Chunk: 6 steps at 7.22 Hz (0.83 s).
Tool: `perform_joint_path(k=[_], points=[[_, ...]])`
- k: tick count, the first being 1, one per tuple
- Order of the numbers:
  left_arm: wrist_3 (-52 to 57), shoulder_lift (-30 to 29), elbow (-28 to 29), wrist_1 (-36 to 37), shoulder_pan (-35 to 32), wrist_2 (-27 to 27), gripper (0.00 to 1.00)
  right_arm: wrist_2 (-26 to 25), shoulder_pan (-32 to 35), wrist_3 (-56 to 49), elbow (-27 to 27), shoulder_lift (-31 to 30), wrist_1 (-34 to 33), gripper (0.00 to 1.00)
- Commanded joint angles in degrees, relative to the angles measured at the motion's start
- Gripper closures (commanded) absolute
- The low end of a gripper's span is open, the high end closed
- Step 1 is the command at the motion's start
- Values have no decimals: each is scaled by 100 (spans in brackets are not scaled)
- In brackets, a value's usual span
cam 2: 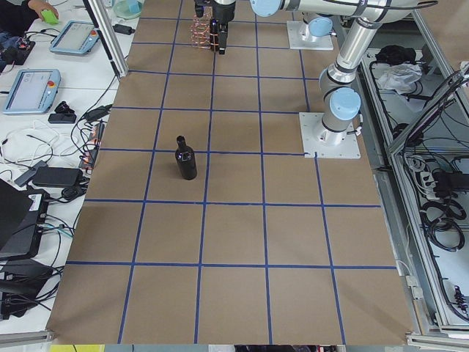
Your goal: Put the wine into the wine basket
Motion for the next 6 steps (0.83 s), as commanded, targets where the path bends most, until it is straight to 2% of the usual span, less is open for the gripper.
perform_joint_path(k=[1,6], points=[[1,23,-48,5,0,0,0,7,-2,7,0,0,0,1],[71,14,-66,5,34,17,0,16,7,7,0,0,-9,1]])
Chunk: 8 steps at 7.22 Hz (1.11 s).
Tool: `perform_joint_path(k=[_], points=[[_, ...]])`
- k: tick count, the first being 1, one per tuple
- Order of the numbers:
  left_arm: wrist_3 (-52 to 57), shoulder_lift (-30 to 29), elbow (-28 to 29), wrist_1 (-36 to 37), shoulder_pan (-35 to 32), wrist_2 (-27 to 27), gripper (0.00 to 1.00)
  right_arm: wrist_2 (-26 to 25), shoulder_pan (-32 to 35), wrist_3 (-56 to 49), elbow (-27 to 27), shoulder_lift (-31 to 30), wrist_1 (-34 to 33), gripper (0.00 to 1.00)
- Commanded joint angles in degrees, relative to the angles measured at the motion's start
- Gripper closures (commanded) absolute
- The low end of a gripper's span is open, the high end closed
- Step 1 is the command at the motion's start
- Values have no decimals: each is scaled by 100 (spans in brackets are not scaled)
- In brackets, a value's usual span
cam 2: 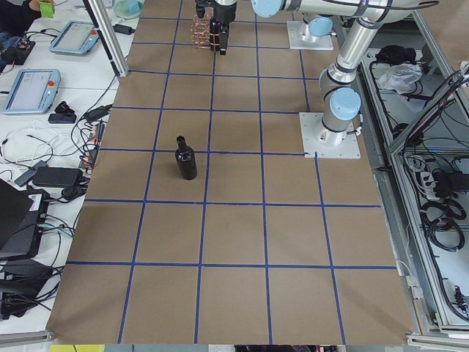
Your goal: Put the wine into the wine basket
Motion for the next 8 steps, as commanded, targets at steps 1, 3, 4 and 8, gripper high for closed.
perform_joint_path(k=[1,3,4,8], points=[[2,3,-1,9,23,6,0,5,6,0,0,0,0,1],[2,-6,-10,9,14,-12,0,5,6,0,0,0,0,1],[2,-23,-10,0,14,-21,0,-4,-3,0,0,0,8,1],[133,-128,-1,113,154,-21,0,5,6,0,0,0,9,1]])
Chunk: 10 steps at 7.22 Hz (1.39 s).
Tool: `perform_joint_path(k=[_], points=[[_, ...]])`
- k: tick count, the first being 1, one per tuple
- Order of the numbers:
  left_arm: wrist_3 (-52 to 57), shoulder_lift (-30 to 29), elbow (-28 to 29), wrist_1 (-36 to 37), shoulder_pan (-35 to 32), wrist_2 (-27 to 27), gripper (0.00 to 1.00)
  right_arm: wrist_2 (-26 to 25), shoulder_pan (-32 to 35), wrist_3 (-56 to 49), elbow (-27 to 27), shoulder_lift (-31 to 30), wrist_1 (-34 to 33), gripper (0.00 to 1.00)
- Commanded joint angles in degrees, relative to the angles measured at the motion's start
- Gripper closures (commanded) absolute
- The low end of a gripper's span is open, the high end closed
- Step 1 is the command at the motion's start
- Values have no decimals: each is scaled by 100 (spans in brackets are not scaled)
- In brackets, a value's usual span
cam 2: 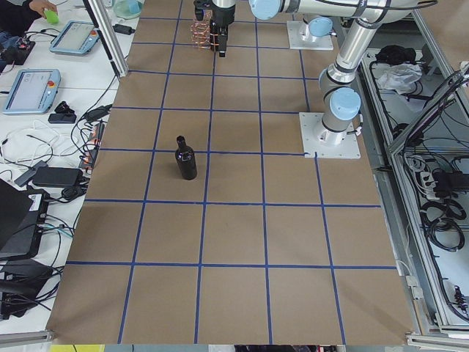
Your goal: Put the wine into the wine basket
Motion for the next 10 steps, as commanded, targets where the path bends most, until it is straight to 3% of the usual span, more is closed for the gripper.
perform_joint_path(k=[1,5,7,10], points=[[268,-76,8,111,197,0,0,7,7,0,0,0,1,1],[1934,-321,261,198,1557,0,0,7,7,0,0,0,-8,1],[2858,-803,674,399,2112,0,0,7,7,0,0,0,1,1],[3247,-1673,1122,935,2483,105,0,-2,7,0,0,0,9,1]])
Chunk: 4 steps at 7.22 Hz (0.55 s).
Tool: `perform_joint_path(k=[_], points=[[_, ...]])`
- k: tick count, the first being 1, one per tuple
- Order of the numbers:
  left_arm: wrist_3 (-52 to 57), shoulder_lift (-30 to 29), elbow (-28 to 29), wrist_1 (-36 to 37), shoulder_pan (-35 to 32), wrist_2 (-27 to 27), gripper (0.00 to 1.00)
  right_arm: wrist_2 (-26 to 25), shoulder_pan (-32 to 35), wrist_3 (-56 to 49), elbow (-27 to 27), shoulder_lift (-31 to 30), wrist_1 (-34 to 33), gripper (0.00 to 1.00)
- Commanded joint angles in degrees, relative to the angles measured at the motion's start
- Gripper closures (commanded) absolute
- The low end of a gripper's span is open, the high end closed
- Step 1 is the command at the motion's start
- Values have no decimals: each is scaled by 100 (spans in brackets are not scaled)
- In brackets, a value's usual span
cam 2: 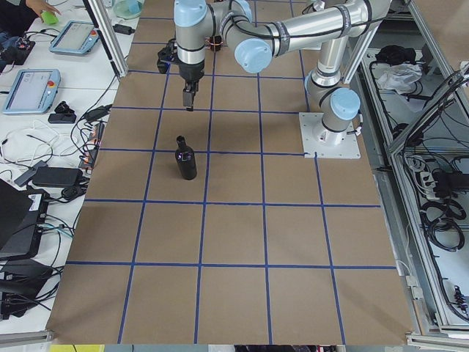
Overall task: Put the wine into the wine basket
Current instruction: 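Lower the left gripper onto the lying dark bottle and grasp its neck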
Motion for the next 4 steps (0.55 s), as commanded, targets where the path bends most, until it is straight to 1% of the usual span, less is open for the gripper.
perform_joint_path(k=[1,2,4], points=[[202,-651,469,272,156,17,0,8,0,0,0,0,-2,1],[211,-898,584,499,183,17,0,8,0,0,0,0,-2,1],[220,-1207,717,728,270,8,0,16,9,0,0,0,-2,1]])
